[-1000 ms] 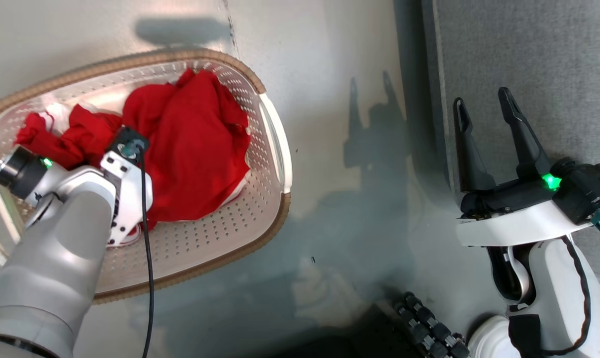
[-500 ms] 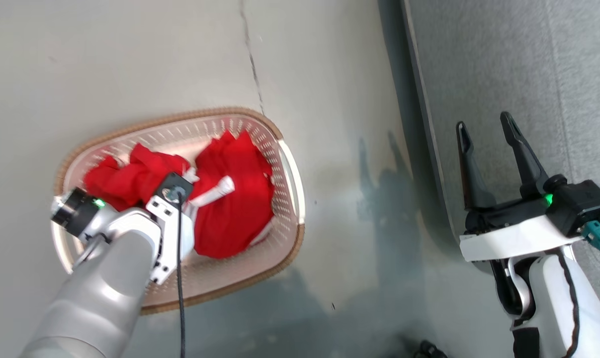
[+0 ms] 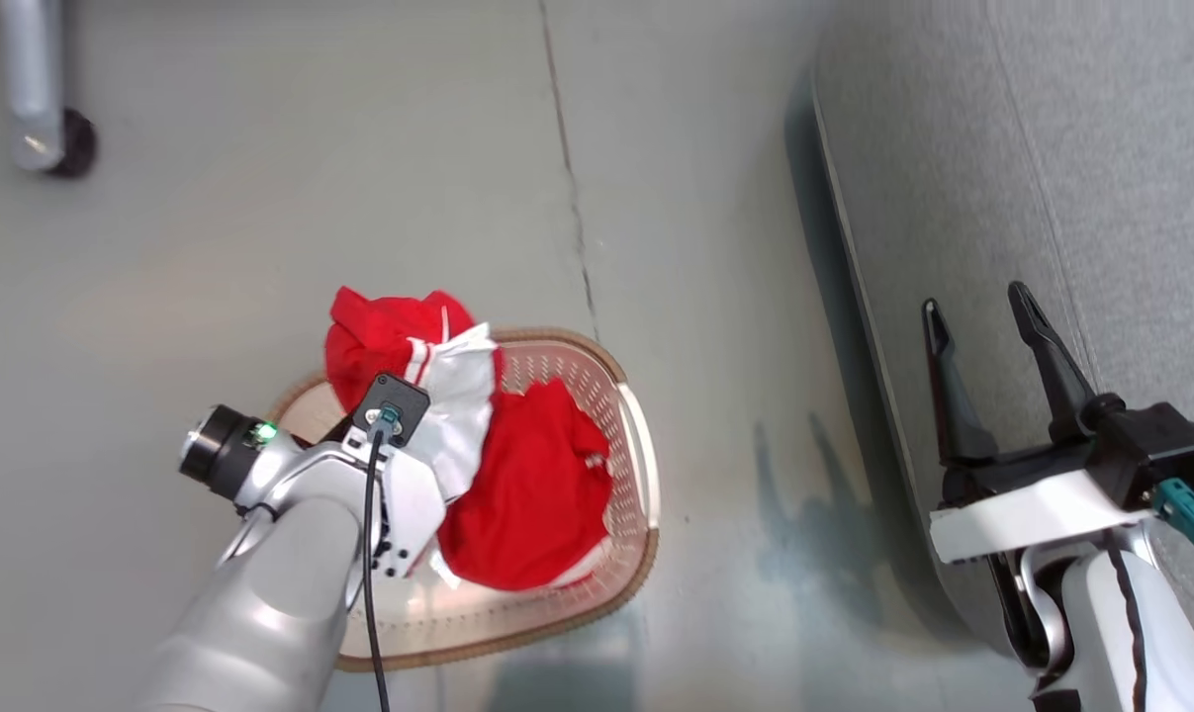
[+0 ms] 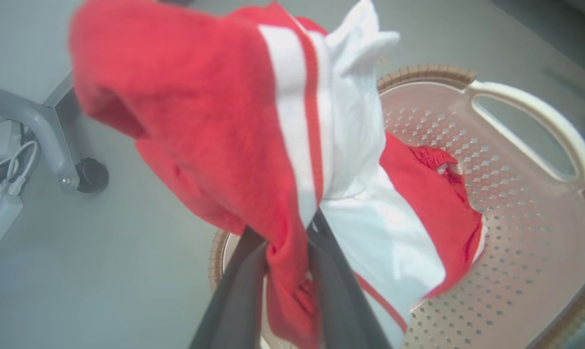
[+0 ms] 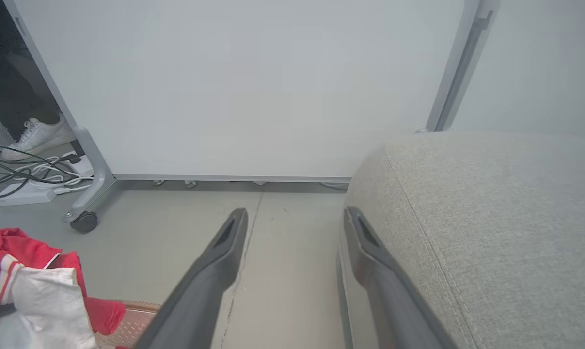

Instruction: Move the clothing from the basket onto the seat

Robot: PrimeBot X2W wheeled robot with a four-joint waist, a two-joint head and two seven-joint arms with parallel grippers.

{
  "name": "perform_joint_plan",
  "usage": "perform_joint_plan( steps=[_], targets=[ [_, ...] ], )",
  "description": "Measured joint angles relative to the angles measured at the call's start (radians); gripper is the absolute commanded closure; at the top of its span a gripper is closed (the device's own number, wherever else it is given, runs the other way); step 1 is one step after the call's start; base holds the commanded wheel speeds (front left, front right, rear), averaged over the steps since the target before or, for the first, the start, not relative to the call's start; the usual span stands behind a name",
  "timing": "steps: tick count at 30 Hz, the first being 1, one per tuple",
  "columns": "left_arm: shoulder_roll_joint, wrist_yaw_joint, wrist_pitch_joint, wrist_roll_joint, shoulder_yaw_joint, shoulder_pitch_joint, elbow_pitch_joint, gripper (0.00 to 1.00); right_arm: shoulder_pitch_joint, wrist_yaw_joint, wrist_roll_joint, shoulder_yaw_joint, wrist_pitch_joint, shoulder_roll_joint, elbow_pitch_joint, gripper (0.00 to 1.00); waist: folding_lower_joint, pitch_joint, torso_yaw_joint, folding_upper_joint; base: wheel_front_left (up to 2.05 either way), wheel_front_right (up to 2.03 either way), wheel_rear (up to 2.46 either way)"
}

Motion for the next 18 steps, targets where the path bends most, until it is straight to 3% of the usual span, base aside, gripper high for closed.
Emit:
perform_joint_plan(
  steps=[8, 18],
  targets=[
    [-0.008, 0.004, -0.116, -0.069, 0.030, 0.047, -0.101, 1.00, 0.044, 0.000, -0.018, -0.018, 0.000, 0.000, 0.016, 0.00, 0.0000, -0.133, 0.048, 0.0000, 0.00, 0.00, 0.00],
    [0.012, 0.039, -0.119, -0.063, 0.106, 0.160, -0.594, 1.00, 0.097, 0.000, -0.041, -0.008, 0.000, 0.000, 0.026, 0.00, -0.0001, -0.275, 0.095, 0.0000, 0.00, 0.00, 0.00]
  ],
)
